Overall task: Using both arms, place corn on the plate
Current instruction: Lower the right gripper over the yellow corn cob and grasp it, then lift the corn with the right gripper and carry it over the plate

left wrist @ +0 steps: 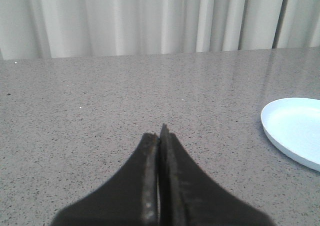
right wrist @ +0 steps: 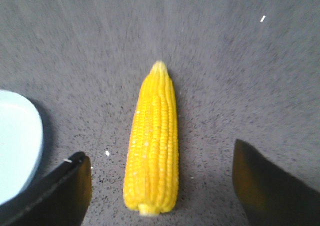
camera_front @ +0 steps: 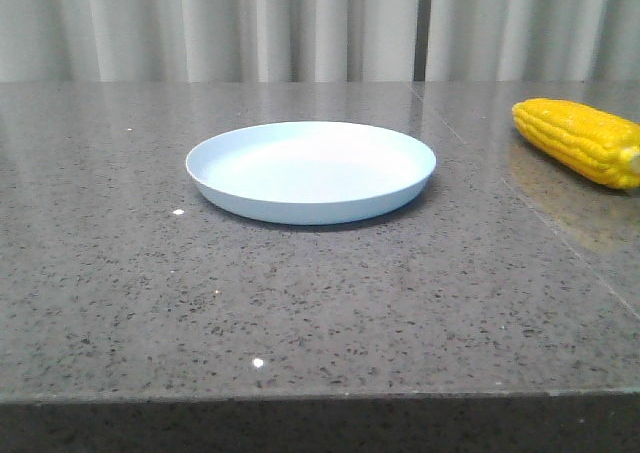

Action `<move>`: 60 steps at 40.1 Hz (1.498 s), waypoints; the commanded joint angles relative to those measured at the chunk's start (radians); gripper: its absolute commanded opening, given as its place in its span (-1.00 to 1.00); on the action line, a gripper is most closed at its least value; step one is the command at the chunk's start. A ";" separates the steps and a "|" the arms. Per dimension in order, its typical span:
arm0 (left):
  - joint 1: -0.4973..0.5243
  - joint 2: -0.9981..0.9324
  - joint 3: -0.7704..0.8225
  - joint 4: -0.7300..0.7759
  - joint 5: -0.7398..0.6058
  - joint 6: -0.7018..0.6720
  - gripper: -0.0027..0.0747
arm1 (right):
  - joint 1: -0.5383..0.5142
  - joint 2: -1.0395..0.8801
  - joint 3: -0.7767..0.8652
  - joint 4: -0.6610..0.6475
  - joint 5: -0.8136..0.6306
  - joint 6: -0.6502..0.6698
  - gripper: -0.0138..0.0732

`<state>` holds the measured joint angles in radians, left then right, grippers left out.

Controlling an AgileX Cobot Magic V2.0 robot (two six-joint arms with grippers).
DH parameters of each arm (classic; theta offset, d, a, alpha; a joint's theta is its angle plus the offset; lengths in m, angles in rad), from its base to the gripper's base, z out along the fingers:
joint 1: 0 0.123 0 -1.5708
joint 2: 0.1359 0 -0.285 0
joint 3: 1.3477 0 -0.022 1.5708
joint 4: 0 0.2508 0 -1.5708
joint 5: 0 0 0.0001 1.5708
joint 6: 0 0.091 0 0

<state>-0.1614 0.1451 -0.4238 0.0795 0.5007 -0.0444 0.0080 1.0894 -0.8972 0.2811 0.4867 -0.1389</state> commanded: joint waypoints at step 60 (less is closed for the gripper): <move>0.001 0.011 -0.024 -0.004 -0.074 -0.009 -0.98 | 0.495 0.470 -0.684 -0.375 0.439 0.594 -0.33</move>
<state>-0.1614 0.1451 -0.4238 0.0795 0.5007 -0.0444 0.4305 1.5632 -1.5386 -0.0335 0.9697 0.3640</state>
